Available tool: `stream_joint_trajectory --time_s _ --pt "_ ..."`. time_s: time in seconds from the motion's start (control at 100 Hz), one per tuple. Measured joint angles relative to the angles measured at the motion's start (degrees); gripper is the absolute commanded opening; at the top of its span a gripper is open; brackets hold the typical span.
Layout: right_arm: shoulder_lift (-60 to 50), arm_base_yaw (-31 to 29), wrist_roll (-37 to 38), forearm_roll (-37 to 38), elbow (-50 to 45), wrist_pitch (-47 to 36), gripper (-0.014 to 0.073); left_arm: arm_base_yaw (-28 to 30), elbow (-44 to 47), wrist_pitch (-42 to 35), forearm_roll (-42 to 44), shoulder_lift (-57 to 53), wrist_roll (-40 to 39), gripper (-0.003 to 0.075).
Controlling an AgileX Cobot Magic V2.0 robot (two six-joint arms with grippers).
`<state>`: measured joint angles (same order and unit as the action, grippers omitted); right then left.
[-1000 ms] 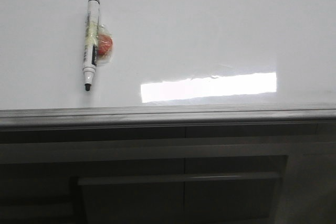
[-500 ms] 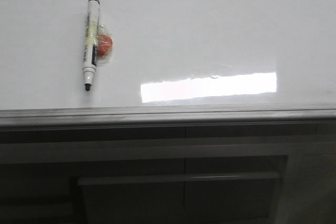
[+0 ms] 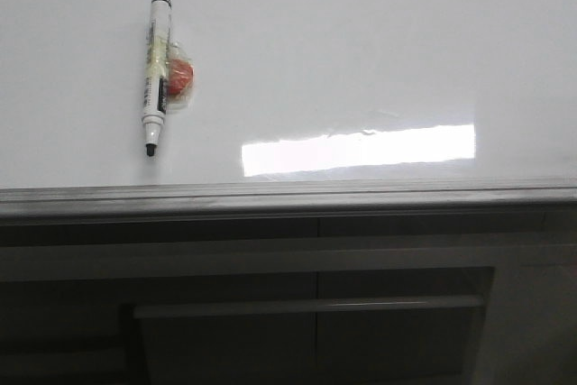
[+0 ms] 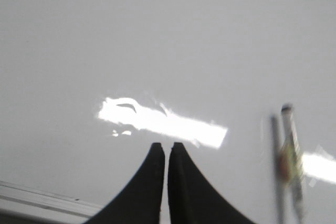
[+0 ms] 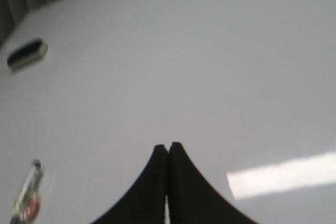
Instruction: Write number 0 on whiteboard
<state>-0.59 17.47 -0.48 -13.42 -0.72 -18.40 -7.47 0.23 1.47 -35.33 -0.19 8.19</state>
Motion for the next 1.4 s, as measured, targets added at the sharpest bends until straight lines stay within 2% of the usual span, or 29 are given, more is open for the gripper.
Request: stream_joint_trajectory --time_s 0.09,0.19,0.41,0.57,0.69,0.79,0.95,1.13,1.19,1.26,1.27,1.29,1.38,1.4 --pt "0.0 0.0 0.0 -0.87 0.0 -8.97 -0.0069 0.0 0.0 -2.79 -12.89 0.0 0.0 -0.002" --pt "0.0 0.0 0.0 -1.38 0.0 -13.76 -0.0069 0.0 0.0 -3.84 -20.7 0.0 -0.1 -0.002" --pt "0.0 0.0 0.0 -2.88 0.0 -14.34 -0.0068 0.0 0.0 -4.39 -23.89 0.0 -0.1 -0.002" --pt "0.0 0.0 0.0 -14.31 1.97 -6.18 -0.0066 0.0 0.0 -4.27 -23.17 0.0 -0.1 -0.002" --pt "0.37 0.0 -0.3 -16.07 7.36 2.14 -0.0066 0.0 -1.31 -1.88 -18.92 0.0 -0.1 -0.002" --pt "4.04 0.0 -1.69 -11.62 14.25 14.07 -0.0066 0.0 -5.84 3.29 -11.7 1.98 -0.1 -0.002" --pt "14.35 0.0 -2.2 -1.65 24.26 35.34 -0.0066 0.0 -17.49 19.56 3.54 13.07 0.0 -0.002" --pt "24.75 0.0 -2.39 6.57 31.82 44.87 -0.0061 0.0 -31.62 39.94 20.77 29.91 3.14 -0.0019" --pt "27.0 0.0 -2.39 7.32 33.62 45.85 -0.0021 0.0 -34.9 44.1 23.38 34.55 3.96 -0.0019" --pt "28.98 0.0 -2.42 7.67 34.92 46.34 0.0094 -0.66 -38.17 45.22 23.96 38.35 4.44 -0.0013" --pt "29.27 0.0 -2.52 7.8 34.9 46.34 0.0141 -0.94 -38.74 45.22 23.96 38.87 4.55 -0.001" --pt "29.51 0.0 -2.52 7.8 35.18 46.47 0.0176 -1.26 -39.3 45.22 23.69 39.29 4.52 0.0" --pt "30.45 0.0 -2.52 7.8 35.32 47.14 0.0391 -4.04 -42.36 44.51 21.66 40.66 4.57 0.0106" --pt "30.55 0.0 -2.52 7.8 35.32 47.33 0.0416 -4.79 -42.91 44.37 21.29 40.82 4.57 0.0139"
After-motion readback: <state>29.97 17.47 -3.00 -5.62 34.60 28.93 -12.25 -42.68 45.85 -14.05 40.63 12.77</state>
